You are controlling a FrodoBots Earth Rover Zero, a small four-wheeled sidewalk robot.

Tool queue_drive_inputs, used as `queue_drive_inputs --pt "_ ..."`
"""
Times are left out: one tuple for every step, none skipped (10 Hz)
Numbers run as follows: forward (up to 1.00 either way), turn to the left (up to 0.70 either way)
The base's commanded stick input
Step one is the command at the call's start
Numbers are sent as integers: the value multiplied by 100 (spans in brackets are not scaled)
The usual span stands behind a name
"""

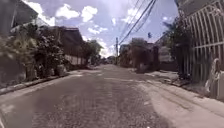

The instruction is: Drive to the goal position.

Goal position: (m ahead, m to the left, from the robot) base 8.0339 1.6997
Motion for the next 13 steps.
queue_drive_inputs --pt "70 0" --pt "70 0" --pt "70 0" --pt "70 0" --pt "70 0" --pt "70 0" --pt "70 0" --pt "70 0" --pt "70 0" --pt "70 0" --pt "70 0" --pt "70 0" --pt "70 0"
